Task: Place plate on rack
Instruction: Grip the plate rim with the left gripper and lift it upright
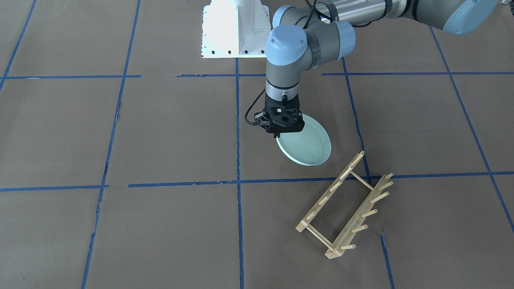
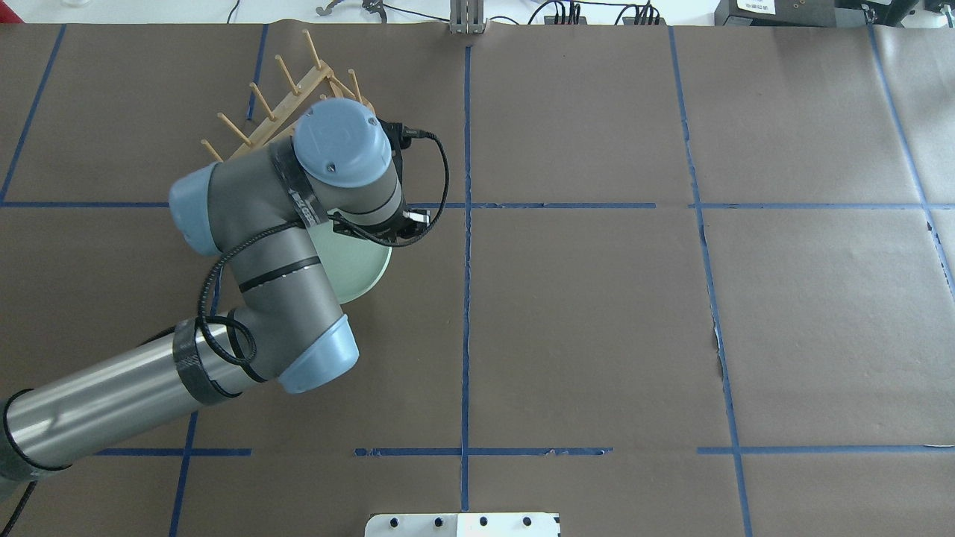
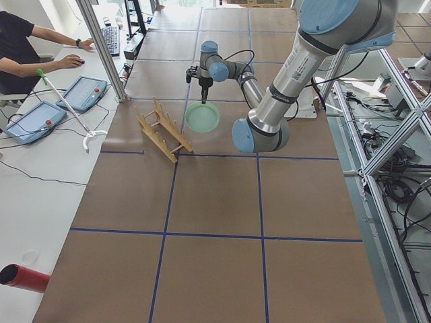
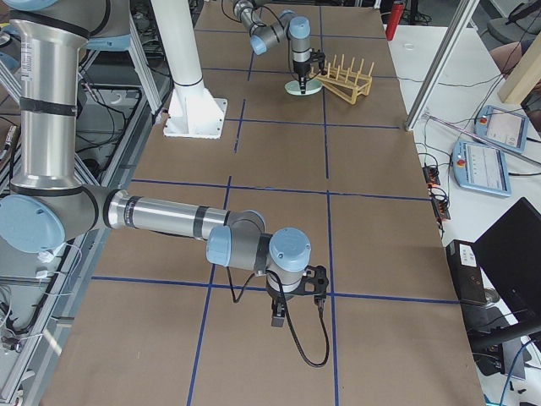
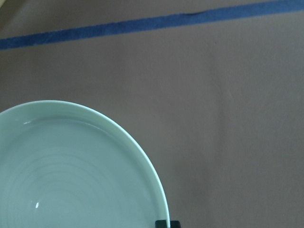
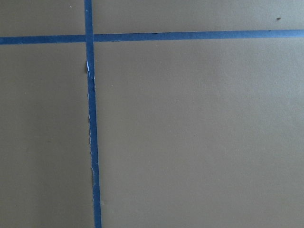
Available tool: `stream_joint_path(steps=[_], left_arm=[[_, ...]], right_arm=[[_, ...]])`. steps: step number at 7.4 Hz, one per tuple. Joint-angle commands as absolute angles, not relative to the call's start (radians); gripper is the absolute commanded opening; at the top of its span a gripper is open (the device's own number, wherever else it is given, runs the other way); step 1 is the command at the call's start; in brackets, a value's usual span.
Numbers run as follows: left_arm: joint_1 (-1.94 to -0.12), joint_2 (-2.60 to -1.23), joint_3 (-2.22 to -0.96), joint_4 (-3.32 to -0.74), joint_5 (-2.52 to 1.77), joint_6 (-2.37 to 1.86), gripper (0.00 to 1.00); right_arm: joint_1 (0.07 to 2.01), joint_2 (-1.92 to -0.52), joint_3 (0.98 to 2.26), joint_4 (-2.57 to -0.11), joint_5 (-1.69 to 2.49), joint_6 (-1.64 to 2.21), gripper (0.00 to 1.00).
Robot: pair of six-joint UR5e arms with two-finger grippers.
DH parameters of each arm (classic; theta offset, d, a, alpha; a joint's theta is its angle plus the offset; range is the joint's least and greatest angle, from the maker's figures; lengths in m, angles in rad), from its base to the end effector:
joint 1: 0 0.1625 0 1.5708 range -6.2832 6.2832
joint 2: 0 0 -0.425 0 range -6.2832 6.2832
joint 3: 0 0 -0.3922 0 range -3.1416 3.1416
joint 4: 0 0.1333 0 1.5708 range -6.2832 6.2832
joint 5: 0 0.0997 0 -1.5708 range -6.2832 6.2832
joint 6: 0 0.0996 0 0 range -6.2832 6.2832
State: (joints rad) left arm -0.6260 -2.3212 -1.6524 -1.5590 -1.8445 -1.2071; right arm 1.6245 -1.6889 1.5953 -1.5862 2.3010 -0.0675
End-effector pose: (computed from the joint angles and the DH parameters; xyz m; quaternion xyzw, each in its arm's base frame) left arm 0.4985 -0.4917 0.1759 0.0775 0.4070 -0.0649 0.9078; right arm 0.0899 -0.4272 0.7058 -0.0292 -0.3589 0.0130 0.9328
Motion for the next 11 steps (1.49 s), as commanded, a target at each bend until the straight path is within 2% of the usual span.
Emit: stream_joint_path(steps=[1,4,6,7,8,11], left_arm=[[-0.768,-2.319,-1.733,-1.743,-1.876,-1.422,0.00],[-0.984,-2.265,-1.726,-2.115,-2.017,-1.677,0.00],[-1.040,-2.133,-1.643,-2.646,-2.010,-1.883,0.00],[-1.043,-2.131,-1.558,-2.839,-1.937,-1.964,0.00],[-1.036,-2.131,-1.507,-2.915,-1.842,-1.970,0.00],[-1.022,-2.129,-1.458,-2.980,-1.679,-1.965,0.00]], right_arm=[[1.624,-1.689,1.595,-1.586,2.301,-0.067,1.00],[1.624,-1.689,1.595,-1.586,2.301,-0.067,1.00],[1.624,-1.689,1.595,-1.586,2.301,-0.067,1.00],[1.624,-1.689,1.595,-1.586,2.301,-0.067,1.00],[1.624,-1.689,1.595,-1.586,2.301,-0.067,1.00],[1.624,-1.689,1.594,-1.586,2.301,-0.067,1.00]])
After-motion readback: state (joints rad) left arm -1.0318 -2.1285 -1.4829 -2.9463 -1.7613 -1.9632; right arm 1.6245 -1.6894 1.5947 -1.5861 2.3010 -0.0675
